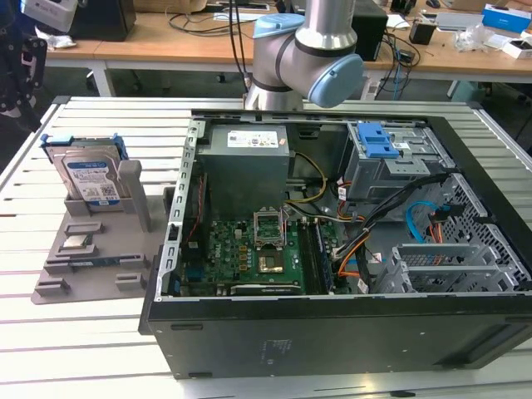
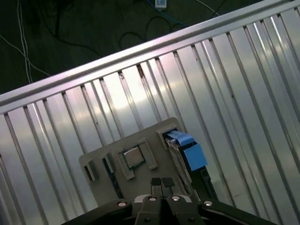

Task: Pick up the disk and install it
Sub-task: 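Pick up the disk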

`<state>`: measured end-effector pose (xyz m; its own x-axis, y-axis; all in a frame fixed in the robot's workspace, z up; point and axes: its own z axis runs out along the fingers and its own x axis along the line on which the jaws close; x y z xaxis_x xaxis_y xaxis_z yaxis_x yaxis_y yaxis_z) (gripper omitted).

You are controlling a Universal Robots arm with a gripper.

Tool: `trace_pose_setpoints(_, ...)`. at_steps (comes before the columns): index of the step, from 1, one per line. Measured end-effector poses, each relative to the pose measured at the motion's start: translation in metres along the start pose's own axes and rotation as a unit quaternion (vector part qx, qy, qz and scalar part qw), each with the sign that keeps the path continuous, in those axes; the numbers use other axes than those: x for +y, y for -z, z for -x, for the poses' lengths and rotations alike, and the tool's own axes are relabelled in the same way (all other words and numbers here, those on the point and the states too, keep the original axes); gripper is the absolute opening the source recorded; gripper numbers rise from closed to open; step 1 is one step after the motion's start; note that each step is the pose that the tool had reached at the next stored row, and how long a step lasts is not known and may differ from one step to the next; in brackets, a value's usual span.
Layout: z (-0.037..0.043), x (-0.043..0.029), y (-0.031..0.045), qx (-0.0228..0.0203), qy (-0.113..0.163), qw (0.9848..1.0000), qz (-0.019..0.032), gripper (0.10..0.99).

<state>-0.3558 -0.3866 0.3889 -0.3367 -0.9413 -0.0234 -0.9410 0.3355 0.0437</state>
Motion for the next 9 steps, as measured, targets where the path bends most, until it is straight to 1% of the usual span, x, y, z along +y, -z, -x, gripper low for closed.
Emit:
trace_pose_setpoints(4, 0.0000, 0.0000, 0.0000, 0.0013, 0.030, 0.9995, 0.0007, 0.106)
trace_pose_setpoints(9, 0.0000, 0.0000, 0.0000, 0.0024, 0.055, 0.9985, 0.0013, 0.106)
